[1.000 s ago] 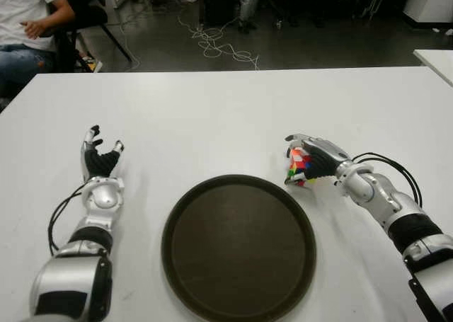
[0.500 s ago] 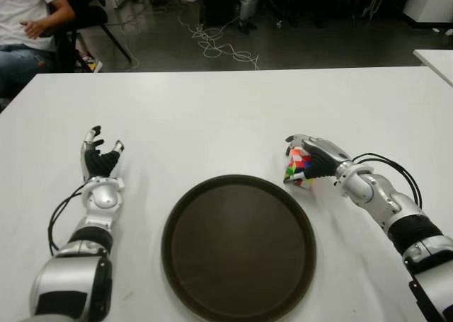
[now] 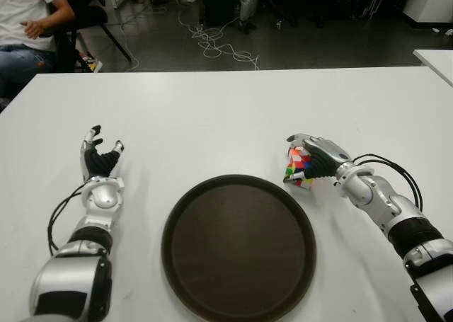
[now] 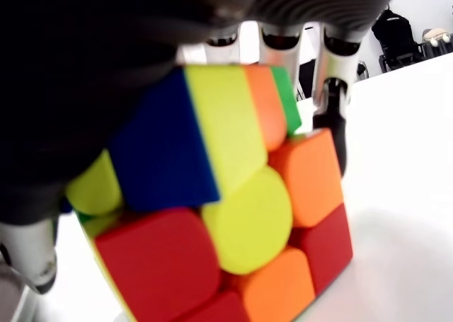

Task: Pick up the Rubik's Cube and put it in the plate

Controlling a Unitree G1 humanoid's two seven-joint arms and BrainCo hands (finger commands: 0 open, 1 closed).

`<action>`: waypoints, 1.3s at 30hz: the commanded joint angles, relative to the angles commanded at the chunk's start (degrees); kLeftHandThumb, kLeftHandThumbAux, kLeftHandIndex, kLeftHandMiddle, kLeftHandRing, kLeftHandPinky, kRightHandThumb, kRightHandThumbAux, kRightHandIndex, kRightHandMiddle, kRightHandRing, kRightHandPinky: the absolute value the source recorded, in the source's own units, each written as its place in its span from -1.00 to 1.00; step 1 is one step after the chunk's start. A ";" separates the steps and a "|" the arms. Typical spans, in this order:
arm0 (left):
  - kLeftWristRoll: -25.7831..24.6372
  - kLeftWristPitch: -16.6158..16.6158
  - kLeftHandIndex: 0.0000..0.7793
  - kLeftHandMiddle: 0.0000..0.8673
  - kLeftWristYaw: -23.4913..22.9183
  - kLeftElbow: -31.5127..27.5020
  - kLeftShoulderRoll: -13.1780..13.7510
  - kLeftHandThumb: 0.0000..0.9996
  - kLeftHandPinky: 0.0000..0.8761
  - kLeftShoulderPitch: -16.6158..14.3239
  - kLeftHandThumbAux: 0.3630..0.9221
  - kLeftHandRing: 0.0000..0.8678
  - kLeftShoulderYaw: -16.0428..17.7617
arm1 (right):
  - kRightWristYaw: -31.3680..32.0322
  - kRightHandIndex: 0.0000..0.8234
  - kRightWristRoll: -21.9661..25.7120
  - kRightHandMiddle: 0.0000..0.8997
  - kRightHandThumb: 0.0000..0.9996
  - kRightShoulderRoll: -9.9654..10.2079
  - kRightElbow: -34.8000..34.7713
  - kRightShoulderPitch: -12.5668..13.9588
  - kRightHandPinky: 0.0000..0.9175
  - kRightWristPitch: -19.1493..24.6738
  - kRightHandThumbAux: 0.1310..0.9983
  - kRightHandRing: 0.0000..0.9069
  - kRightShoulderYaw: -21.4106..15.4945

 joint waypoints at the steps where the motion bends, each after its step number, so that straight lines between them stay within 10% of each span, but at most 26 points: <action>1: -0.05 0.01 -0.65 -0.67 -0.05 0.00 -0.01 -0.95 -0.77 -0.01 0.35 -0.68 0.04 | -0.10 0.06 0.04 0.56 -1.00 0.02 0.01 0.02 0.31 -0.05 0.11 0.60 -0.02; 22: 0.33 0.60 -0.66 -0.65 0.30 0.01 -0.02 -0.93 -0.73 -0.05 0.30 -0.66 -0.25 | -2.20 0.03 1.73 0.43 -1.00 1.27 -0.24 0.57 0.10 -1.20 0.17 0.46 -1.02; 36: 0.56 0.42 -0.67 -0.67 0.52 -0.02 0.07 -0.95 -0.71 0.05 0.34 -0.66 -0.42 | -5.92 0.23 5.22 0.58 -0.97 4.00 0.03 1.60 0.55 -2.87 0.36 0.63 -4.20; 39: 0.27 0.05 -0.64 -0.67 0.17 -0.06 0.03 -0.90 -0.69 0.10 0.38 -0.66 -0.23 | -7.66 0.44 5.49 0.73 -0.70 4.55 0.52 1.66 0.72 -3.72 0.42 0.76 -4.72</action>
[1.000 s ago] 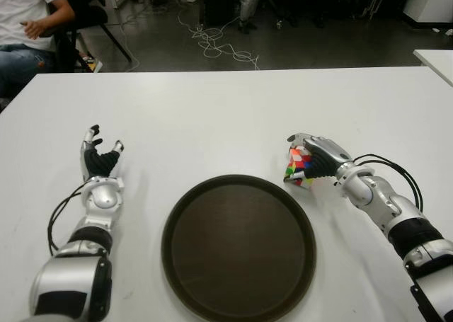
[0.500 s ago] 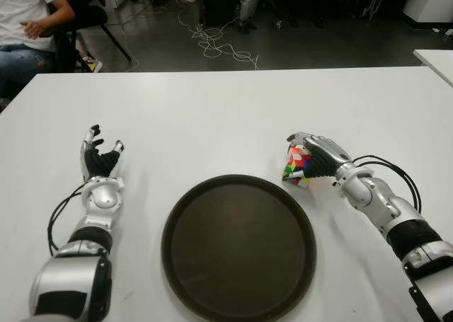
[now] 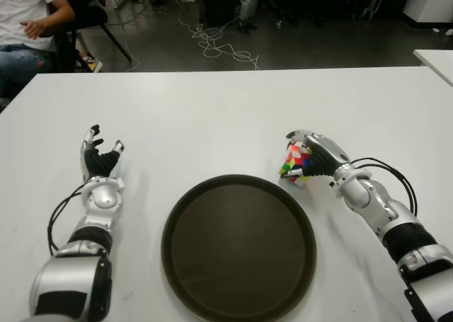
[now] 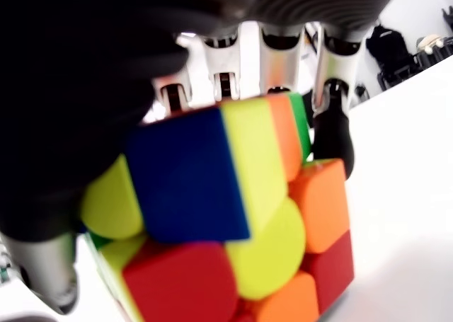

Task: Pick up the Rubik's Cube and put it in the plate

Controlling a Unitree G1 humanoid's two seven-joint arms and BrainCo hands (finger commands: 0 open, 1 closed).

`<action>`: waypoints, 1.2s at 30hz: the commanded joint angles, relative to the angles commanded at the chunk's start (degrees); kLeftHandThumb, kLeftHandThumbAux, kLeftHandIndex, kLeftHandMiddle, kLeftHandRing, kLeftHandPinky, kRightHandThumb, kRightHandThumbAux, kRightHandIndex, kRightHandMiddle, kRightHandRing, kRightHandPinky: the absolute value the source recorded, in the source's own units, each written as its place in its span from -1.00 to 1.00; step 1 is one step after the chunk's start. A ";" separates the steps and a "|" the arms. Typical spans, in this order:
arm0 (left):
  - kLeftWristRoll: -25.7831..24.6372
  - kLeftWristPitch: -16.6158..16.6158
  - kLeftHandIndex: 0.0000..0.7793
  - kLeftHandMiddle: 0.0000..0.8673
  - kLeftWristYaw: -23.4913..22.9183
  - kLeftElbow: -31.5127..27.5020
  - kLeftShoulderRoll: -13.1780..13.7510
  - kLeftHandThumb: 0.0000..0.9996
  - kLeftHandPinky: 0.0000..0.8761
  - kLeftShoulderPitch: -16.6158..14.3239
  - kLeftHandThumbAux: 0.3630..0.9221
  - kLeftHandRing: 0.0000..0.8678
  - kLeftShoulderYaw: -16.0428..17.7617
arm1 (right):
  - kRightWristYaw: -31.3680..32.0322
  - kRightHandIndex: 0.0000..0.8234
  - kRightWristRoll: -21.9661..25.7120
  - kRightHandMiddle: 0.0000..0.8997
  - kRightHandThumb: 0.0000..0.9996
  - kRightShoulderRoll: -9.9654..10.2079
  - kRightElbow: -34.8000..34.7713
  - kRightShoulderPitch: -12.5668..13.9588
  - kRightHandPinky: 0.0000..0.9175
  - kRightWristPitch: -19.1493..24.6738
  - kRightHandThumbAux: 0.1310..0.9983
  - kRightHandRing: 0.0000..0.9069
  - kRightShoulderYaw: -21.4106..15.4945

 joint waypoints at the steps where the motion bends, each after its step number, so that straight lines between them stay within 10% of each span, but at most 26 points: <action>1: -0.10 -0.08 -0.63 -0.67 -0.12 0.00 -0.01 -0.88 -0.68 0.02 0.39 -0.66 0.07 | -0.77 0.51 -0.01 0.78 -0.57 0.17 0.35 -0.04 0.75 -0.49 0.43 0.79 -0.14; 10: -0.25 0.13 -0.66 -0.66 -0.31 0.12 -0.03 -0.91 -0.70 -0.09 0.32 -0.66 0.18 | -2.87 0.88 3.12 0.96 0.43 2.41 3.45 -0.40 0.90 -4.03 0.30 0.92 -2.56; 36: -0.48 -0.21 -0.69 -0.68 -0.74 0.05 -0.08 -0.85 -0.73 -0.04 0.33 -0.68 0.39 | -0.32 0.92 7.71 0.97 0.76 6.41 0.38 0.46 0.91 2.21 0.24 0.93 -6.26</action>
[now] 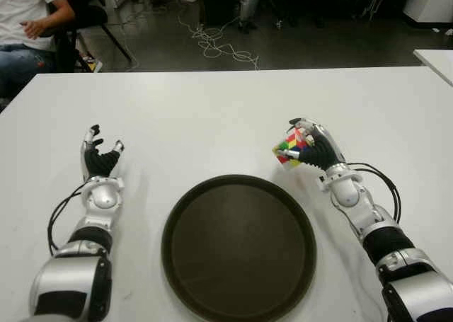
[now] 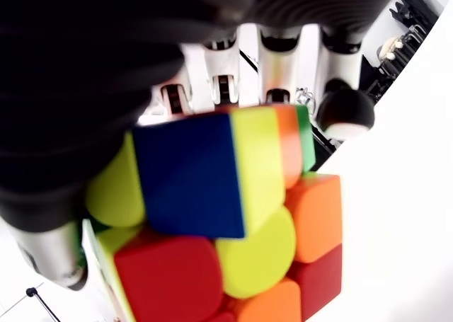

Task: Pick up the Rubik's Cube and put it in the plate

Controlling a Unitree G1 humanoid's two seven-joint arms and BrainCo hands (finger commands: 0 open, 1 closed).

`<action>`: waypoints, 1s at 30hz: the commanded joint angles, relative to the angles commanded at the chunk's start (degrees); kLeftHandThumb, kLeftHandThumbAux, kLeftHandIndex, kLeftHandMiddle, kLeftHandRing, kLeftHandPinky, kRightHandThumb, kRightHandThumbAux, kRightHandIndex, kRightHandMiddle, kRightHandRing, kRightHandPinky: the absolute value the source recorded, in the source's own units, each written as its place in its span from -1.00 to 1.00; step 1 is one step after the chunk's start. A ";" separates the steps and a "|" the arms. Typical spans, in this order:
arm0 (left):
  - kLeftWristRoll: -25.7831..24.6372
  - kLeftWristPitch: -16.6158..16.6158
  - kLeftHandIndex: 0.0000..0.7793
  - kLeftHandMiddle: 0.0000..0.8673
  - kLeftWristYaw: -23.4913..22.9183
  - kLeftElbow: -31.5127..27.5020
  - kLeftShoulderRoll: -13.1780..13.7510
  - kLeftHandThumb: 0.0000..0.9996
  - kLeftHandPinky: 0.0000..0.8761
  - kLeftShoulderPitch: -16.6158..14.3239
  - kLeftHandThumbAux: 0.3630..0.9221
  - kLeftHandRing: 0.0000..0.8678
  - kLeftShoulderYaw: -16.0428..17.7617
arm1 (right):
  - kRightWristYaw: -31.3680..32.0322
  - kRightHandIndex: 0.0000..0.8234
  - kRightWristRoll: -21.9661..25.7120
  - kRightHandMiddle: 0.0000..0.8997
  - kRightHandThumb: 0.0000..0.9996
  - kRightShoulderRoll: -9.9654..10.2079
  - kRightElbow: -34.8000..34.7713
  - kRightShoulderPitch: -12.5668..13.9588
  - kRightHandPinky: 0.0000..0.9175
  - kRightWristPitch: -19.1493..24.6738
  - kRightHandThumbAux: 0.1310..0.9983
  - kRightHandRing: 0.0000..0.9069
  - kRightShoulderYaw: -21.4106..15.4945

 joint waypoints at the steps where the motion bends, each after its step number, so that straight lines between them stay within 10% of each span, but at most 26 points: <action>1: -0.01 0.01 -0.70 -0.68 -0.03 0.00 0.00 -0.86 -0.74 0.01 0.30 -0.68 0.00 | 0.12 0.92 0.10 0.97 0.77 0.08 -0.12 0.03 0.91 0.08 0.23 0.92 -0.06; 30: 0.06 0.02 -0.73 -0.68 0.25 0.00 -0.09 -0.76 -0.74 0.02 0.24 -0.69 -0.02 | 0.35 0.91 1.29 0.94 0.83 1.81 -1.17 -0.25 0.90 -1.60 0.19 0.91 -0.96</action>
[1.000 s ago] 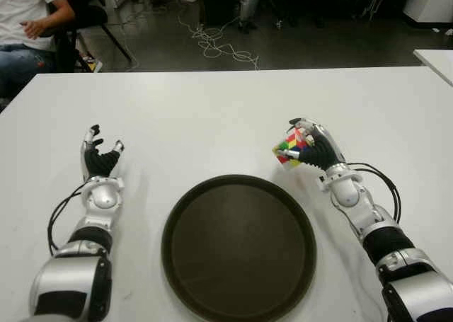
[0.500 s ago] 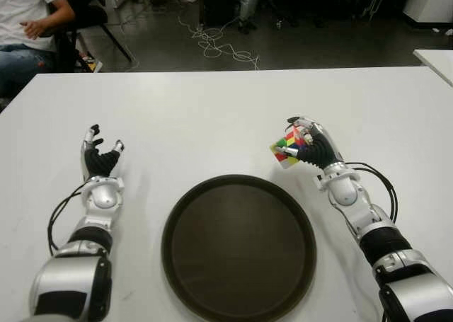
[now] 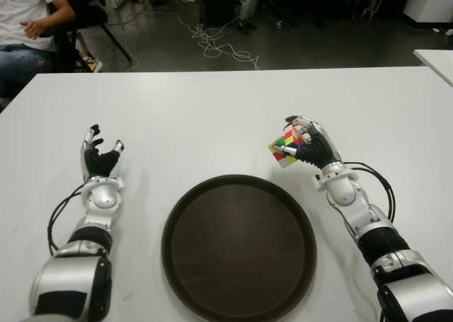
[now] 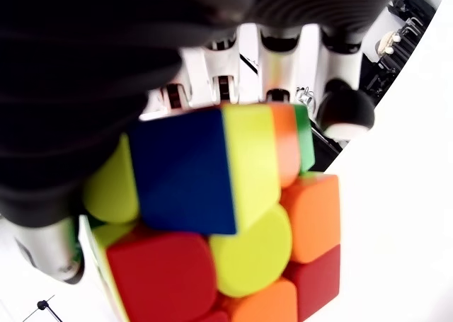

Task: Pick up the Rubik's Cube and put it in the plate

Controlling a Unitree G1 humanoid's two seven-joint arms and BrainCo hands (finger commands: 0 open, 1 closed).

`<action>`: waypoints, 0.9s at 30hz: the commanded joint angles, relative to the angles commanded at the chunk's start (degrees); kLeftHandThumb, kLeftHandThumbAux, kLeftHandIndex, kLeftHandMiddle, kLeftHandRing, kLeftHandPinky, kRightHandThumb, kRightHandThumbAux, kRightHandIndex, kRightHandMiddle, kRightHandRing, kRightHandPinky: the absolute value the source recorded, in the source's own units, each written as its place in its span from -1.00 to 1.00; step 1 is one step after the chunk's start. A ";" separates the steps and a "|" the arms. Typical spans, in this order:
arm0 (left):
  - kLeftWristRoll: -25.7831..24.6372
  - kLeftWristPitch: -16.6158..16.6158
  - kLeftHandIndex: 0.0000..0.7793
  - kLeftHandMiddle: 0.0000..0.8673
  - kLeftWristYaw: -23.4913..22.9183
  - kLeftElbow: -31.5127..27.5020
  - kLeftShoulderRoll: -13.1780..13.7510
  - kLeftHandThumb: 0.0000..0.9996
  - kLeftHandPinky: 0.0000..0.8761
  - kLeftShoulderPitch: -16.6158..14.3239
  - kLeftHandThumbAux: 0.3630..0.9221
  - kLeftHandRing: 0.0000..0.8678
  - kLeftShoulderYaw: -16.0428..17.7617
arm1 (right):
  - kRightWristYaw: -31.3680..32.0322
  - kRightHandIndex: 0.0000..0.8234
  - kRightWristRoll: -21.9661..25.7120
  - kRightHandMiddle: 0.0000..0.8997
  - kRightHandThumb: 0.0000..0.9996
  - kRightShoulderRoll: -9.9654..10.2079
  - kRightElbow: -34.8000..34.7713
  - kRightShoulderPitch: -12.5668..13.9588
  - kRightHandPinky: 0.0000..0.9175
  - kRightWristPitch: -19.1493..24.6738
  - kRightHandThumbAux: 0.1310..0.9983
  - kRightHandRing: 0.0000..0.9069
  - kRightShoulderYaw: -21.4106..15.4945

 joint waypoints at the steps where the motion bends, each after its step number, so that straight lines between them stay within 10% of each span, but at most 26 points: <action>1: 0.07 -0.02 -0.73 -0.68 0.06 0.02 0.02 -0.76 -0.75 0.00 0.23 -0.69 -0.05 | 0.02 0.92 0.19 0.95 0.83 0.27 -0.05 -0.13 0.91 -0.23 0.19 0.91 -0.06; 27: 0.10 0.10 -0.73 -0.70 0.02 0.02 -0.04 -0.85 -0.80 0.05 0.26 -0.72 -0.13 | 8.31 0.95 6.56 0.96 0.80 3.82 -14.22 3.90 0.91 -3.64 0.21 0.92 -0.38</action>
